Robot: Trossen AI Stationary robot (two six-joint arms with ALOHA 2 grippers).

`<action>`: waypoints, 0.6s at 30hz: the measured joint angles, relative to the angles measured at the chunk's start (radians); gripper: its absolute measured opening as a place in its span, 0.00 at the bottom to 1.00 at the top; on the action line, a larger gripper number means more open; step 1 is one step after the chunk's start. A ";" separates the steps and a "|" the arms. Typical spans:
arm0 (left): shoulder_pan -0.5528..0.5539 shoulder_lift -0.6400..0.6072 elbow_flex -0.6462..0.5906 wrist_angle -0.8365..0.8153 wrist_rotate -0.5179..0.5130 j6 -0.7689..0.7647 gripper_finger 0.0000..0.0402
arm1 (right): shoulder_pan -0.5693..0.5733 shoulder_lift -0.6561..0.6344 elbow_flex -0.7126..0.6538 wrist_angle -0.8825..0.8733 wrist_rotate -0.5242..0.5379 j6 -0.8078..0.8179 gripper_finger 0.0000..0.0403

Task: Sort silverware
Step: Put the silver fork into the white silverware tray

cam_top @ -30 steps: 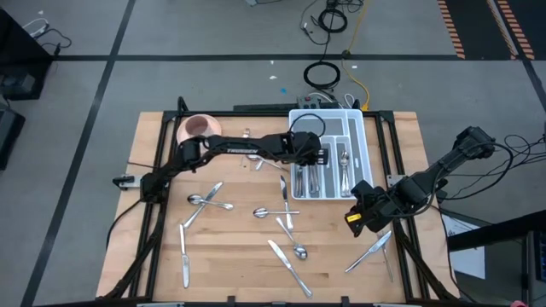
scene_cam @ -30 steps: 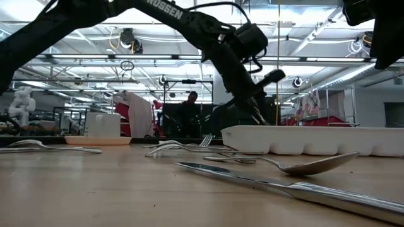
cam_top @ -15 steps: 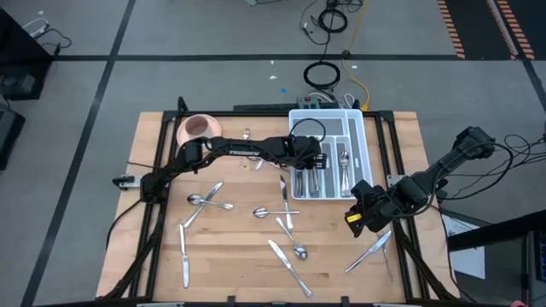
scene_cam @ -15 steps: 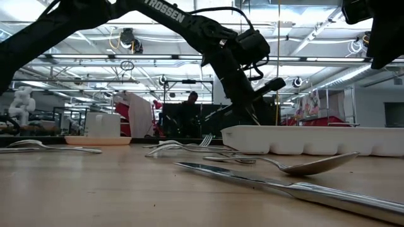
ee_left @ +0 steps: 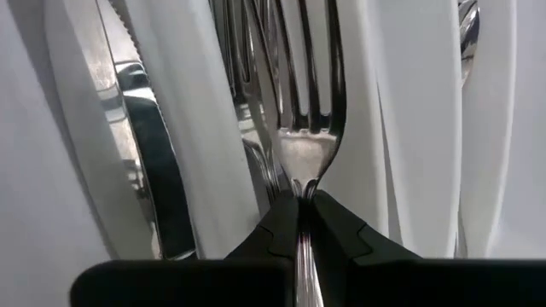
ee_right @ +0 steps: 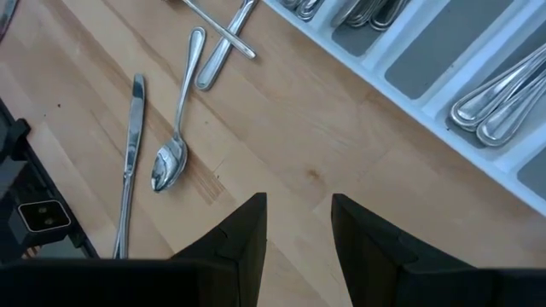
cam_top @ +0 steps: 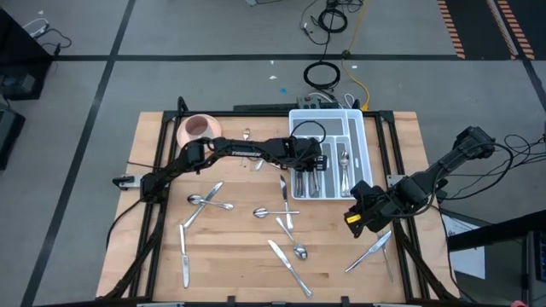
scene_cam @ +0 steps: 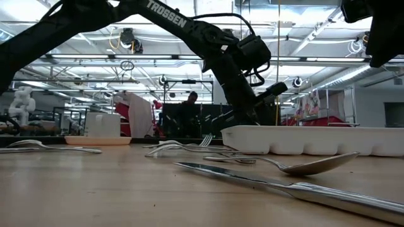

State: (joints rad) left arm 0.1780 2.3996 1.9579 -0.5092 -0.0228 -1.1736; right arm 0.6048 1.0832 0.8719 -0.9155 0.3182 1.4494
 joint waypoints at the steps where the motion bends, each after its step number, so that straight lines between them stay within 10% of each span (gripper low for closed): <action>1: 0.000 0.000 0.000 -0.001 0.000 0.000 0.05 | 0.000 0.000 0.000 -0.001 -0.001 0.000 0.31; 18: 0.004 0.001 0.000 0.015 0.065 0.004 0.27 | 0.000 0.000 0.000 0.029 -0.001 -0.057 0.31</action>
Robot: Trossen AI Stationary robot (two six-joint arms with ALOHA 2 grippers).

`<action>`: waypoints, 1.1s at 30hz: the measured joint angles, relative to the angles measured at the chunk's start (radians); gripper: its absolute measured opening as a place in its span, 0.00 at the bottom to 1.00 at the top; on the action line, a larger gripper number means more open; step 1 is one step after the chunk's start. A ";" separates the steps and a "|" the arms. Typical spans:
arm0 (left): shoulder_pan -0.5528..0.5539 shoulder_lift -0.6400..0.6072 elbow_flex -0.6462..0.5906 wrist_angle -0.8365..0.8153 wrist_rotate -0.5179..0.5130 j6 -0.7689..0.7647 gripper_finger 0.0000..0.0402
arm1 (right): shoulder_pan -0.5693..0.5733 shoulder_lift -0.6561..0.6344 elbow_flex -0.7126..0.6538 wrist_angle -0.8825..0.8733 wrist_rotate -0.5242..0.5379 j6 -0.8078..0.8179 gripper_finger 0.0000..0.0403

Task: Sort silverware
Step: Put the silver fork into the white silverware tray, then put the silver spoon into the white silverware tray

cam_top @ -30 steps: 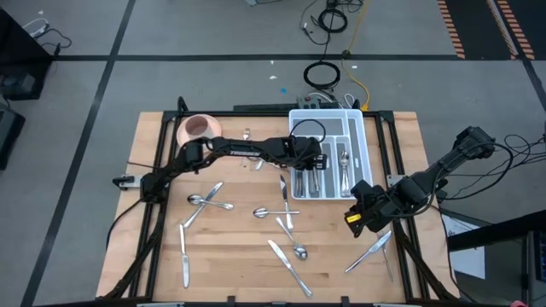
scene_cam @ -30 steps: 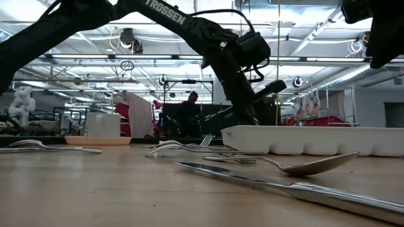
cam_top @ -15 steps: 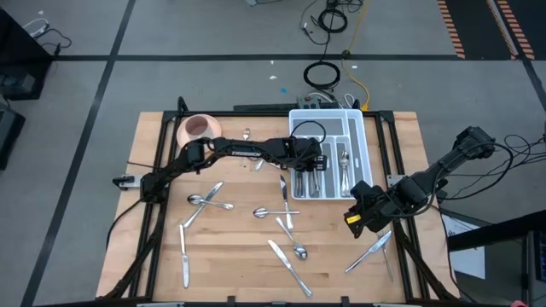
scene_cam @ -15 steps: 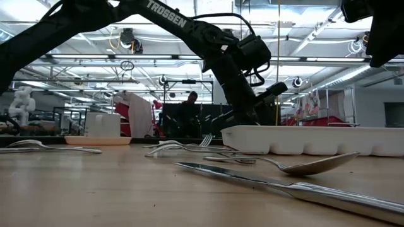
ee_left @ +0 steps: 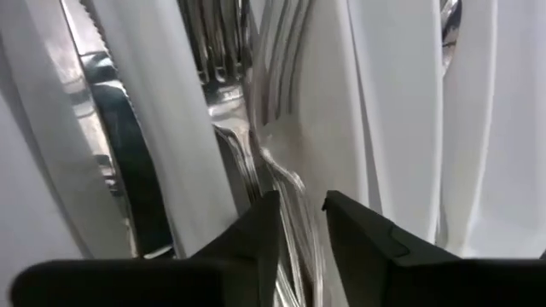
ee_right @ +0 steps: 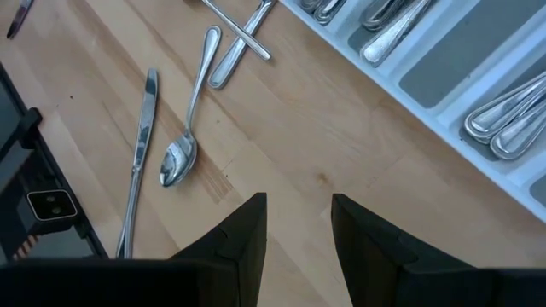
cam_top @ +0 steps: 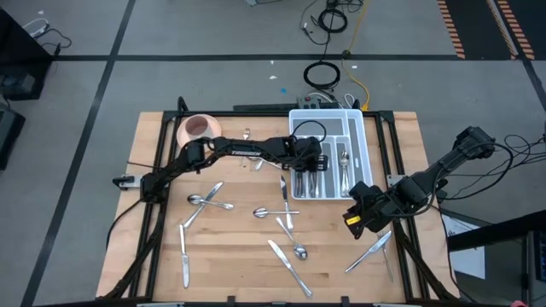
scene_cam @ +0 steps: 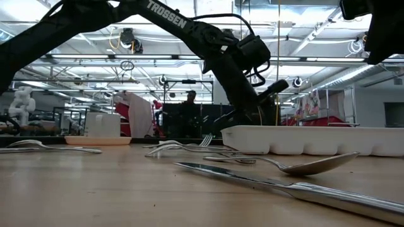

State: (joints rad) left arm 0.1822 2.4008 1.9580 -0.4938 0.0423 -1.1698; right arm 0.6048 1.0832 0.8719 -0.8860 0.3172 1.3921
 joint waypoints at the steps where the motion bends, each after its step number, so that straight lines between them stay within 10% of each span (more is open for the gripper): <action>1: 0.000 0.000 0.000 0.000 0.002 -0.001 0.29 | 0.000 0.000 0.000 0.000 0.000 -0.002 0.31; 16: 0.028 -0.042 0.033 -0.086 0.043 0.073 0.34 | 0.000 0.000 0.000 -0.002 0.051 -0.050 0.31; 24: 0.031 -0.151 0.077 -0.206 0.067 0.480 0.34 | -0.001 0.000 0.000 -0.008 0.053 -0.070 0.31; 33: -0.135 -0.351 0.081 -0.796 -0.103 0.861 0.34 | -0.001 0.000 0.000 -0.031 0.053 -0.082 0.31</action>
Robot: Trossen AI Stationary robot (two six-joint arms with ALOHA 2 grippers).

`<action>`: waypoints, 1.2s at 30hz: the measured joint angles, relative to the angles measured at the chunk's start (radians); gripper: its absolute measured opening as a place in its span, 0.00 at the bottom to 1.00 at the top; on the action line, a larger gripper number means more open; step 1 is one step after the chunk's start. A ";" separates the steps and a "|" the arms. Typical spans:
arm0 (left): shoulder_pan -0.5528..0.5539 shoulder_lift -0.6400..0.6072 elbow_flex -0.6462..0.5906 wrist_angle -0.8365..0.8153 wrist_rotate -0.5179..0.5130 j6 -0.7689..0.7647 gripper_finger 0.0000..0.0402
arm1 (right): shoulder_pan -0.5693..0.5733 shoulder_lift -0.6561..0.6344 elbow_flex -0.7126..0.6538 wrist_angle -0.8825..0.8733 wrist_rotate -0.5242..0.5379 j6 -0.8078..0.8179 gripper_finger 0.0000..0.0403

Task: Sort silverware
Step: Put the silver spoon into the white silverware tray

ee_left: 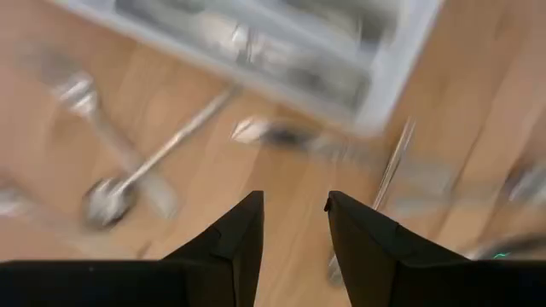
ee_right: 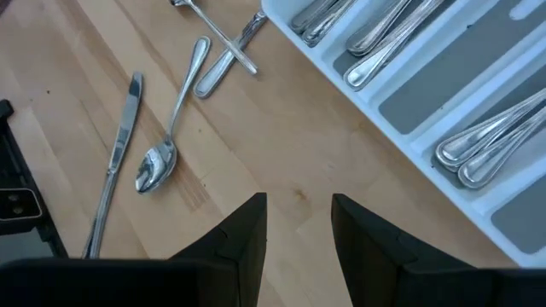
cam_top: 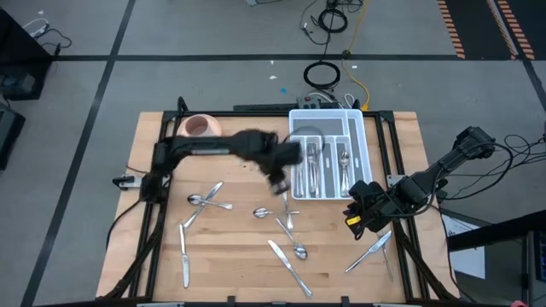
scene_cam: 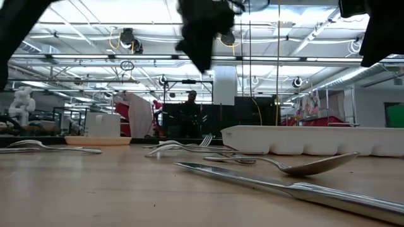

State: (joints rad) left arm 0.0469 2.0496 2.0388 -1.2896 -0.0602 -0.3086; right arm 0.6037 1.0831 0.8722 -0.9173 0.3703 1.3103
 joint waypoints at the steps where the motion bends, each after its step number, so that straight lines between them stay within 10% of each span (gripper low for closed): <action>1: -0.032 -0.013 -0.002 -0.053 -0.030 0.023 0.34 | 0.000 0.000 0.000 0.000 0.000 -0.008 0.31; 12: -0.217 -0.142 -0.222 -0.035 -0.096 -0.058 0.34 | -0.049 0.111 0.000 0.077 -0.115 -0.093 0.31; 20: -0.330 -0.242 -0.313 -0.065 -0.146 -0.172 0.34 | -0.123 0.379 0.000 0.447 -0.283 -0.250 0.31; 36: -0.690 -0.463 -0.364 -0.233 -0.265 -0.565 0.34 | -0.080 0.620 0.024 0.771 -0.293 0.074 0.31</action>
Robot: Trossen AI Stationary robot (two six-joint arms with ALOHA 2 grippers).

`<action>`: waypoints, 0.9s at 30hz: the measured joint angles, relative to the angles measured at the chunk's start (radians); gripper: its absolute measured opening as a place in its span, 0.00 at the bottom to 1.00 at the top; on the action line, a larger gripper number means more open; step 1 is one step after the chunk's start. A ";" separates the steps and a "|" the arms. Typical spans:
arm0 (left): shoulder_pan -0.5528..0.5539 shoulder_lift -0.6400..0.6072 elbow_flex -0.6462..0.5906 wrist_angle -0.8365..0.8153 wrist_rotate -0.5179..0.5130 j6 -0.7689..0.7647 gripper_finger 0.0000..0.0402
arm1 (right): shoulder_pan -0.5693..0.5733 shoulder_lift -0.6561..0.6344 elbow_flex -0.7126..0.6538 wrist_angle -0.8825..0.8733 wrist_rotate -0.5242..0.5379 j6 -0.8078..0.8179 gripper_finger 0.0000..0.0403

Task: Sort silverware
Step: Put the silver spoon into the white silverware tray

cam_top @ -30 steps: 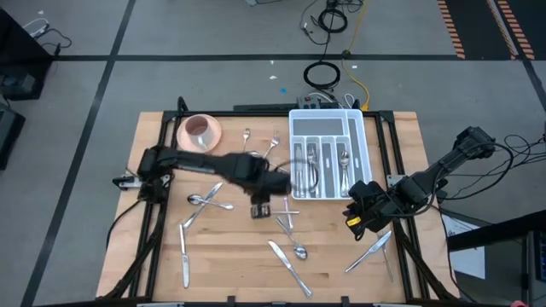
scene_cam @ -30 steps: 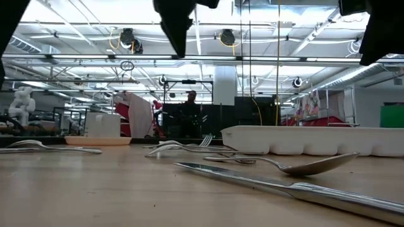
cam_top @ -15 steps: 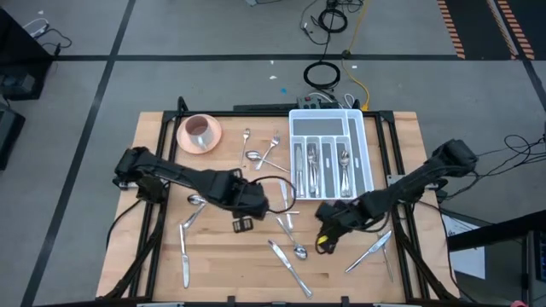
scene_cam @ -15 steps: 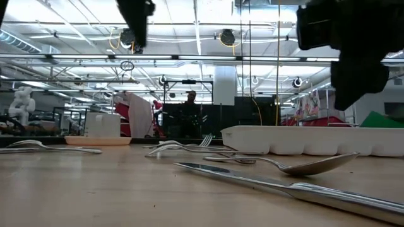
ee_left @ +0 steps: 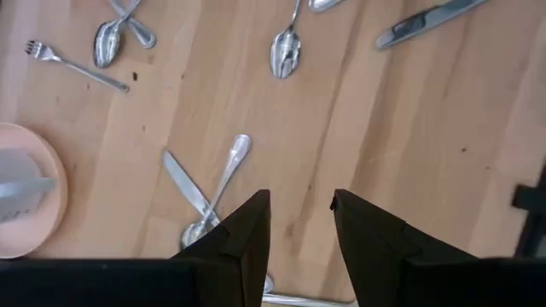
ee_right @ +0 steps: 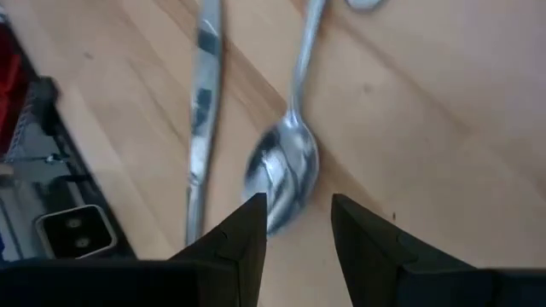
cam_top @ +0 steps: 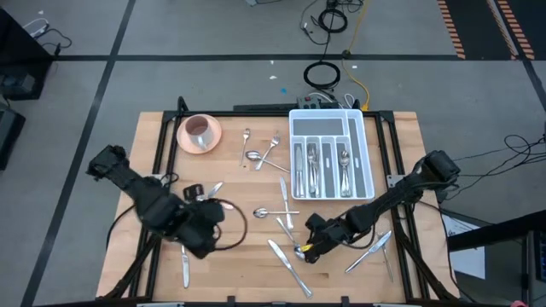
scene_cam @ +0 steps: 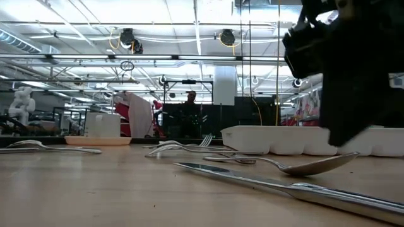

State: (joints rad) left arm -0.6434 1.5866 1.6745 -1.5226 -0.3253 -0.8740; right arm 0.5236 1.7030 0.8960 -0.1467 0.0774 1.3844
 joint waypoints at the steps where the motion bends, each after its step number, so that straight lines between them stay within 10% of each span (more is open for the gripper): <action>1: -0.023 -0.008 0.000 0.000 -0.014 -0.023 0.34 | 0.008 0.013 0.007 -0.003 -0.001 0.018 0.31; 27: -0.210 -0.024 0.000 -0.007 -0.242 -0.216 0.34 | 0.046 0.144 0.090 0.005 0.072 0.186 0.20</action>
State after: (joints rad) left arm -0.8536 1.5623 1.6745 -1.5298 -0.5677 -1.0904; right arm 0.5701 1.8473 0.9859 -0.1417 0.1495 1.5707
